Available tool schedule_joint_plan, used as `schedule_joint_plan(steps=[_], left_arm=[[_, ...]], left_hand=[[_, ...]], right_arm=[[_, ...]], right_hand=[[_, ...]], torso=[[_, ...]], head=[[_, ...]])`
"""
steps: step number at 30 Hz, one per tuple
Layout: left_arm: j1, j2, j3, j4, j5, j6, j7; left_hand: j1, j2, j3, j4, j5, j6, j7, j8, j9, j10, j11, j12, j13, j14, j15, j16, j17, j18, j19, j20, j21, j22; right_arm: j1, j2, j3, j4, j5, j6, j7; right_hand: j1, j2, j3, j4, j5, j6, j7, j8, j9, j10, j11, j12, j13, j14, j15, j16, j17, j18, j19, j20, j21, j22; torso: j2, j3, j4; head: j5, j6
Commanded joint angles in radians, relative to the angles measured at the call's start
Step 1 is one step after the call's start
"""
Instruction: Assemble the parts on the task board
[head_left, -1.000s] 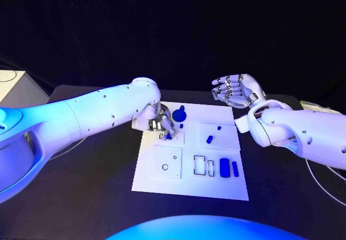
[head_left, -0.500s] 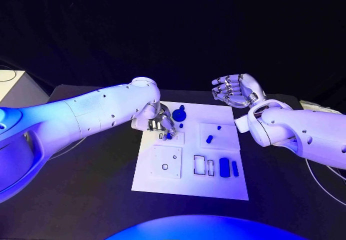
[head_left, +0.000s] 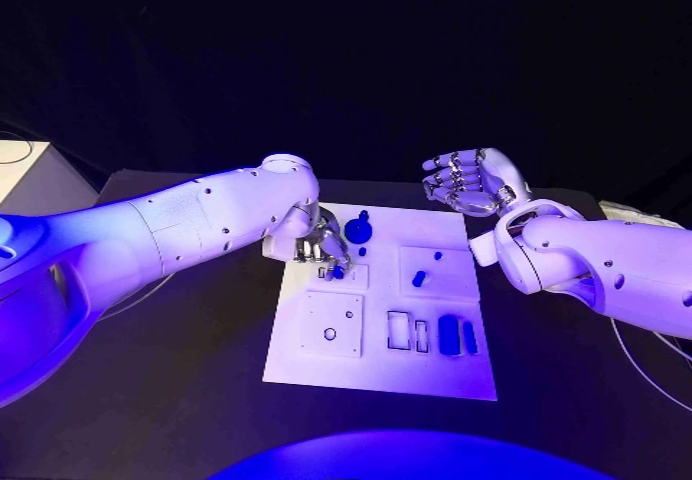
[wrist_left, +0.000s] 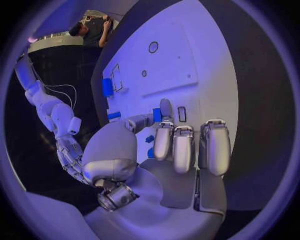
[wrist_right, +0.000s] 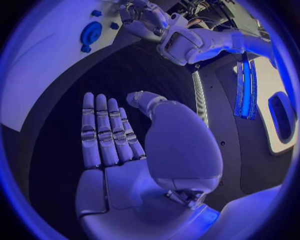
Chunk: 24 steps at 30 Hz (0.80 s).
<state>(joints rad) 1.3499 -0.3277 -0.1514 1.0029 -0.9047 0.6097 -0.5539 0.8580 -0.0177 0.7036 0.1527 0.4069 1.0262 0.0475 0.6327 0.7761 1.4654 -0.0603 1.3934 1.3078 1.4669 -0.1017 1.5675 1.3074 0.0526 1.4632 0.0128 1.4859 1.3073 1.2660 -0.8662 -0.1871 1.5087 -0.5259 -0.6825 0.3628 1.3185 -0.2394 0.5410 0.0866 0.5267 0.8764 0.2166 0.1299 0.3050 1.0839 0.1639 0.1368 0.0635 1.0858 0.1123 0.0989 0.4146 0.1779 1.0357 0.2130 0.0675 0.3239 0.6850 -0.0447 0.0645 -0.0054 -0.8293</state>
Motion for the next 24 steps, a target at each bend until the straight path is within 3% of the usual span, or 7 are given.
schedule_joint_plan(steps=[1,5,8,17,24], left_arm=[[-0.003,0.003,-0.002,-0.006,0.019,0.035,-0.001],[-0.003,0.004,-0.001,-0.010,0.020,0.037,-0.002],[-0.002,0.004,-0.001,-0.012,0.021,0.038,-0.002],[-0.002,0.004,-0.001,-0.011,0.021,0.040,-0.002],[-0.002,0.001,-0.001,-0.007,0.020,0.037,-0.002]], left_hand=[[0.014,0.028,0.123,-0.117,-0.005,0.059,-0.050,-0.006,-0.002,0.028,-0.006,0.003,0.014,0.104,-0.007,0.003,0.263,-0.016,0.013,-0.004,0.004,0.120],[0.003,0.031,0.127,-0.118,-0.022,0.060,-0.050,-0.007,-0.002,0.028,-0.006,0.002,0.014,0.104,-0.006,0.003,0.263,-0.016,0.012,-0.004,0.004,0.120],[-0.019,0.042,0.136,-0.122,-0.085,0.062,-0.050,-0.009,-0.004,0.029,-0.006,0.002,0.015,0.104,-0.006,0.003,0.263,-0.016,0.012,-0.004,0.003,0.120],[-0.027,0.017,0.134,-0.149,-0.093,0.062,-0.049,-0.007,-0.002,0.030,-0.005,0.003,0.019,0.104,-0.005,0.003,0.263,-0.016,0.012,-0.003,0.003,0.120],[-0.051,-0.029,0.073,-0.137,-0.098,0.061,-0.049,-0.008,-0.001,0.029,-0.004,0.000,0.017,0.104,-0.005,0.003,0.263,-0.015,0.011,-0.002,0.001,0.118]], right_arm=[[0.000,0.000,0.000,0.003,-0.006,0.017,0.005],[0.000,-0.001,0.000,0.002,-0.006,0.017,0.005],[0.000,0.000,0.000,0.002,-0.006,0.018,0.005],[0.000,0.000,0.000,0.001,-0.006,0.019,0.005],[0.000,0.001,0.000,0.000,-0.006,0.019,0.005]], right_hand=[[-0.007,0.003,0.002,-0.006,0.006,0.003,0.019,-0.005,-0.001,0.002,0.004,-0.004,-0.001,-0.001,0.006,-0.005,-0.002,0.004,-0.002,0.007,-0.002,-0.002],[-0.007,0.003,0.002,-0.006,0.008,0.003,0.020,-0.006,-0.001,0.002,0.004,-0.005,-0.001,-0.001,0.006,-0.005,-0.002,0.004,-0.001,0.007,-0.002,-0.003],[-0.007,0.003,0.002,-0.006,0.008,0.003,0.020,-0.006,-0.001,0.002,0.004,-0.005,-0.001,-0.001,0.006,-0.005,-0.002,0.004,-0.001,0.007,-0.002,-0.003],[-0.007,0.003,0.003,-0.008,0.012,0.004,0.019,-0.006,-0.001,0.003,0.004,-0.005,-0.001,0.000,0.006,-0.006,-0.004,0.004,-0.001,0.006,-0.002,-0.006],[-0.007,0.003,0.003,-0.008,0.013,0.004,0.020,-0.006,-0.001,0.003,0.004,-0.005,-0.001,0.000,0.006,-0.006,-0.004,0.004,-0.001,0.006,-0.002,-0.007]], torso=[[0.000,0.0001,-0.0002],[0.000,0.0001,0.0004],[0.000,0.0003,0.0011],[-0.001,-0.0003,0.0006],[-0.001,-0.0004,0.0011]], head=[[0.000,-0.002],[-0.001,-0.003],[-0.002,-0.003],[-0.002,-0.004],[-0.003,-0.006]])
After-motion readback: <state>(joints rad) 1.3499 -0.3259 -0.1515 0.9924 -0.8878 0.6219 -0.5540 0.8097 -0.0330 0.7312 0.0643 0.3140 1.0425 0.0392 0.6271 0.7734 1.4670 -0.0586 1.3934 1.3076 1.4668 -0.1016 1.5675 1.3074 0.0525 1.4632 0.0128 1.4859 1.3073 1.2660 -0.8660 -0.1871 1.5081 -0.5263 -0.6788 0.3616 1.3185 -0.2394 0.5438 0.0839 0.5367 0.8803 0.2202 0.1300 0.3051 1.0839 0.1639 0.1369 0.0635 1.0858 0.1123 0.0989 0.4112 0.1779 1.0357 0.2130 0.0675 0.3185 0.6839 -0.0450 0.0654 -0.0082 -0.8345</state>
